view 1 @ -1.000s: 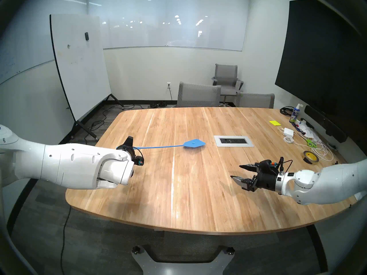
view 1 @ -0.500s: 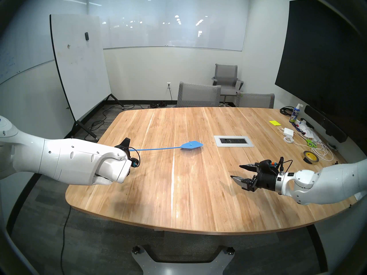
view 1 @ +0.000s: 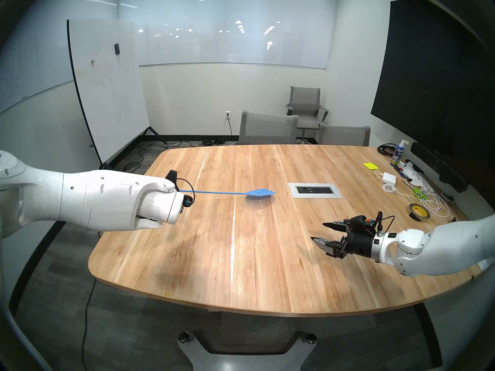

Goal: Swat a bug on table

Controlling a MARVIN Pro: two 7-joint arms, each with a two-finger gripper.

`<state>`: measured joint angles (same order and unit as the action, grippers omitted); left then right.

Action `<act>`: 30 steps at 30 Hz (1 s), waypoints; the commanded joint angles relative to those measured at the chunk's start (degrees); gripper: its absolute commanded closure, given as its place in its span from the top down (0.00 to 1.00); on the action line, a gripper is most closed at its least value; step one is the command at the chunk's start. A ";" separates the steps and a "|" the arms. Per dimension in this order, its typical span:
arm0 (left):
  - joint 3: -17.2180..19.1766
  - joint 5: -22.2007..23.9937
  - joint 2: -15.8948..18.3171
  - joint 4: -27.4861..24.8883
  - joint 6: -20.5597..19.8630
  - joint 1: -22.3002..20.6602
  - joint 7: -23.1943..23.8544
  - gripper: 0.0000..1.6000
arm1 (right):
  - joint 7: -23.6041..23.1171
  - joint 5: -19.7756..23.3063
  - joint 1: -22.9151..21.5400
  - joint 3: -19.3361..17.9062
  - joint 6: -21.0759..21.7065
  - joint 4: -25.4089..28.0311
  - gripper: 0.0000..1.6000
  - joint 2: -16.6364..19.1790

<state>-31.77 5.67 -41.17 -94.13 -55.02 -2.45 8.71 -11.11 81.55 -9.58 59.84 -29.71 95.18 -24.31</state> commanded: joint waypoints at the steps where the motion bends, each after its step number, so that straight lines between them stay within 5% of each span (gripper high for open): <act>1: 5.65 4.29 1.44 -0.89 0.02 -1.88 -0.47 0.00 | 0.00 0.07 -0.61 -0.52 -0.18 -0.05 1.00 -0.03; 18: 13.07 12.49 11.00 -8.62 0.02 -5.42 -4.09 0.00 | 0.00 0.07 -0.61 -0.54 -0.18 -0.05 1.00 -0.02; 30: 11.32 13.48 14.32 -11.98 0.02 -3.43 -11.53 0.00 | -0.01 0.07 -0.61 -0.56 -0.18 -0.05 1.00 -0.01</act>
<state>-20.25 19.90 -29.06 -104.79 -55.05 -5.94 2.23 -11.10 81.54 -9.56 59.82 -29.70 95.18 -24.29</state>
